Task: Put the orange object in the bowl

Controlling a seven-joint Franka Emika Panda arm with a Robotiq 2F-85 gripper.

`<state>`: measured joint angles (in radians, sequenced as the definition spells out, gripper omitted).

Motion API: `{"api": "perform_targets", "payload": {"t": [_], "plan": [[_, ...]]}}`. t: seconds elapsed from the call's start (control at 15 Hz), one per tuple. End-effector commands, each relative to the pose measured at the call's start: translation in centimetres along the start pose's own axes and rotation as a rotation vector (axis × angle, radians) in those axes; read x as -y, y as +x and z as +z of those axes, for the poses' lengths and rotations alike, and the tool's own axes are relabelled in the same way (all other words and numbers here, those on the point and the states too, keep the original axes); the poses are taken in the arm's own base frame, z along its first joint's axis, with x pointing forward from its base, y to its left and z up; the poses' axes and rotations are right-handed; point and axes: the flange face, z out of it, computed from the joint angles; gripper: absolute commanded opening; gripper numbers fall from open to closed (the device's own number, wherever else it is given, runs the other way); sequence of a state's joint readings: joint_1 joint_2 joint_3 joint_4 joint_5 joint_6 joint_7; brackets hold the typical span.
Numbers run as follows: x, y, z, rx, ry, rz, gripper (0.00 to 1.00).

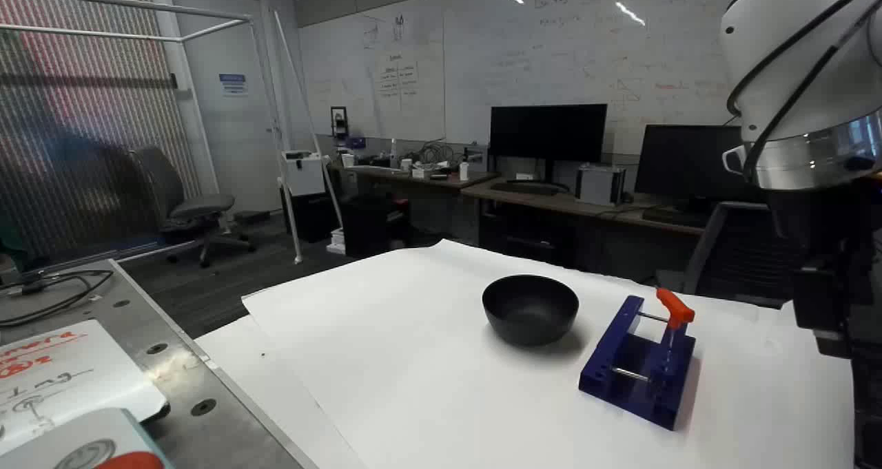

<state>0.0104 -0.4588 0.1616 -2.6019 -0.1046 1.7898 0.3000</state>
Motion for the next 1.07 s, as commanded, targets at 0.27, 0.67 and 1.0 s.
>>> {"api": "perform_targets", "payload": {"t": [0.27, 0.67, 1.0], "plan": [[0.7, 0.6, -1.3, -0.014, 0.064, 0.074, 1.0], [2.1, 3.7, -4.4, -0.144, 0.277, 0.325, 1.0], [0.9, 7.7, -4.6, -0.274, 0.322, 0.56, 1.0]]}}
